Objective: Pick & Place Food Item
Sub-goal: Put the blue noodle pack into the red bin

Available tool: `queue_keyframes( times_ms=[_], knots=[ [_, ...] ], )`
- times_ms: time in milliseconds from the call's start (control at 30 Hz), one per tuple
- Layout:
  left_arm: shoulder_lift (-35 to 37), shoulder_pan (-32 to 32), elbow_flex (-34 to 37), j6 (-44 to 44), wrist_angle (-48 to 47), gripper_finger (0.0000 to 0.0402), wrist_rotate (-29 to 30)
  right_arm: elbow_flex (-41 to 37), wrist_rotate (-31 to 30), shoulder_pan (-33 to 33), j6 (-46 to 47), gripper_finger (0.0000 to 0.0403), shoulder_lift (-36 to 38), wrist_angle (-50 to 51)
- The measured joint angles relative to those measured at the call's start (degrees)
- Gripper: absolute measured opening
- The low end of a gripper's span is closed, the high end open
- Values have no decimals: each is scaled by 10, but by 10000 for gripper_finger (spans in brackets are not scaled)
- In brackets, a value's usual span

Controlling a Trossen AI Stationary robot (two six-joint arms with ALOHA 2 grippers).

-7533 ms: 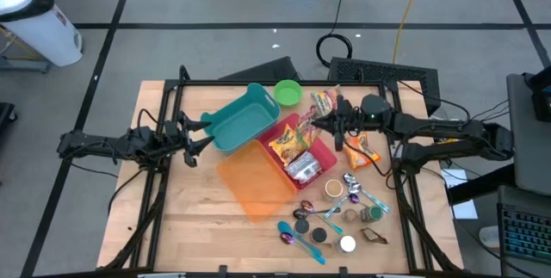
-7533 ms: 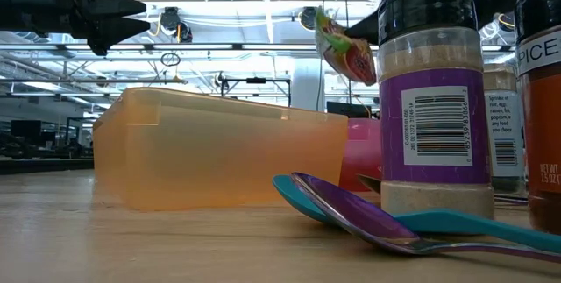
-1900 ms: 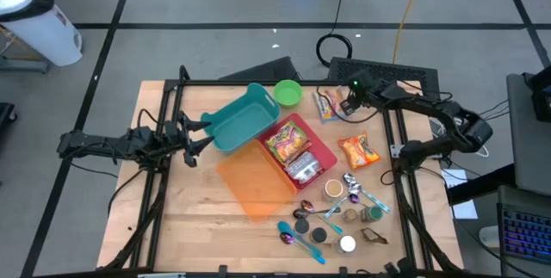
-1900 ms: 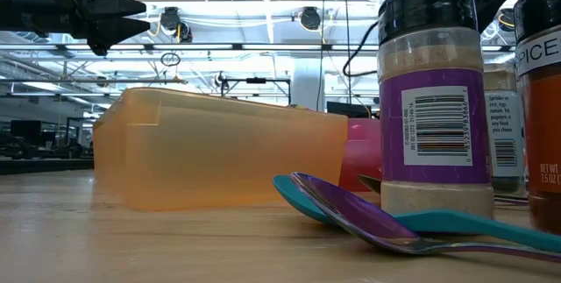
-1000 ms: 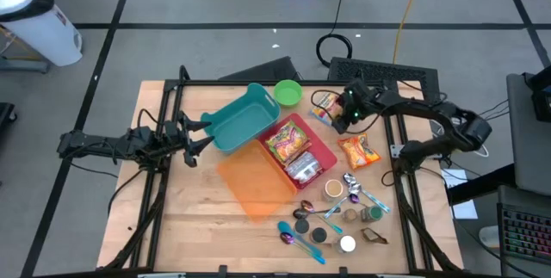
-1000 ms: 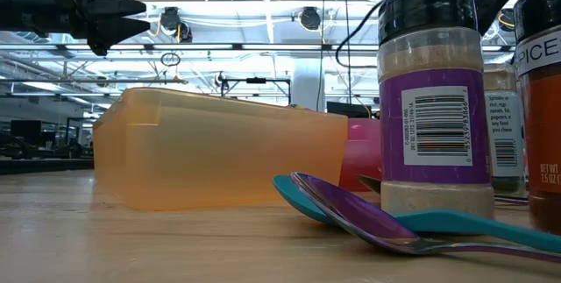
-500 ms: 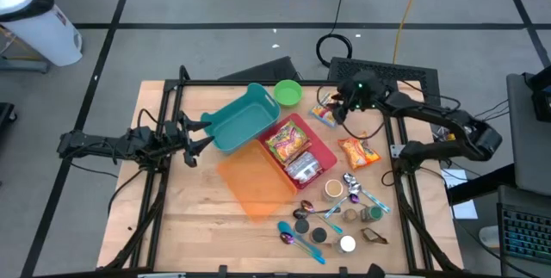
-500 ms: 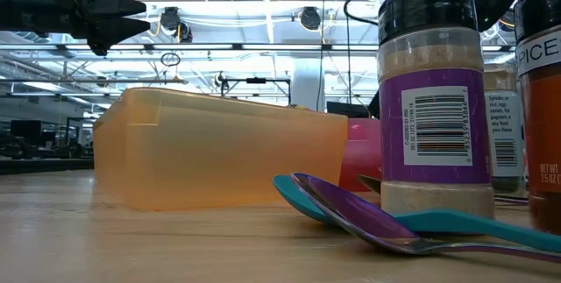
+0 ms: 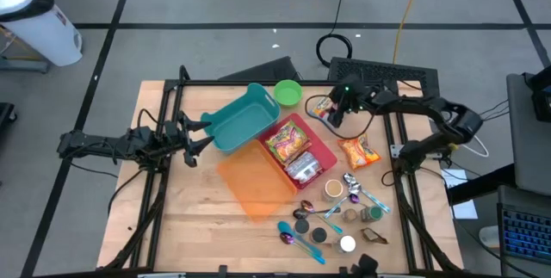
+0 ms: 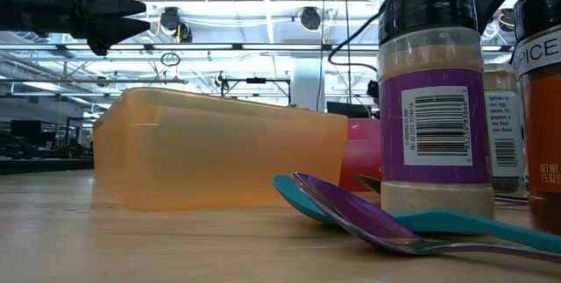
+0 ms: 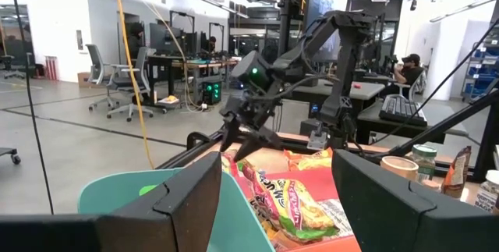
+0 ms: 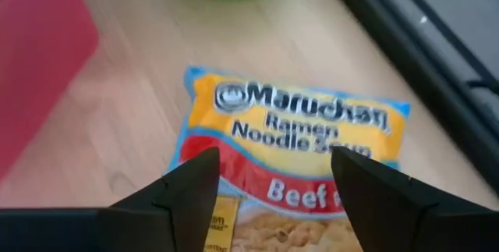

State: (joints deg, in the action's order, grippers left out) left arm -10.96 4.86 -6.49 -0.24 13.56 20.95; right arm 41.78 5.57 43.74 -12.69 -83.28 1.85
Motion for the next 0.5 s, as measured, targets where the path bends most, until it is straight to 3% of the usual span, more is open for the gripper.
queue_keyframes(
  times_ms=[200, 400, 500],
  knots=[
    [0, 0, 0, 0, 0, 253, 0, 0, -4, 0, 0, 211, -23, 1],
    [0, 0, 0, 0, 0, 253, 0, 0, -71, -2, 0, 168, -26, 6],
    [0, 0, 0, 0, 0, 253, 0, 0, -73, -1, 0, 137, -25, 8]
  ],
)
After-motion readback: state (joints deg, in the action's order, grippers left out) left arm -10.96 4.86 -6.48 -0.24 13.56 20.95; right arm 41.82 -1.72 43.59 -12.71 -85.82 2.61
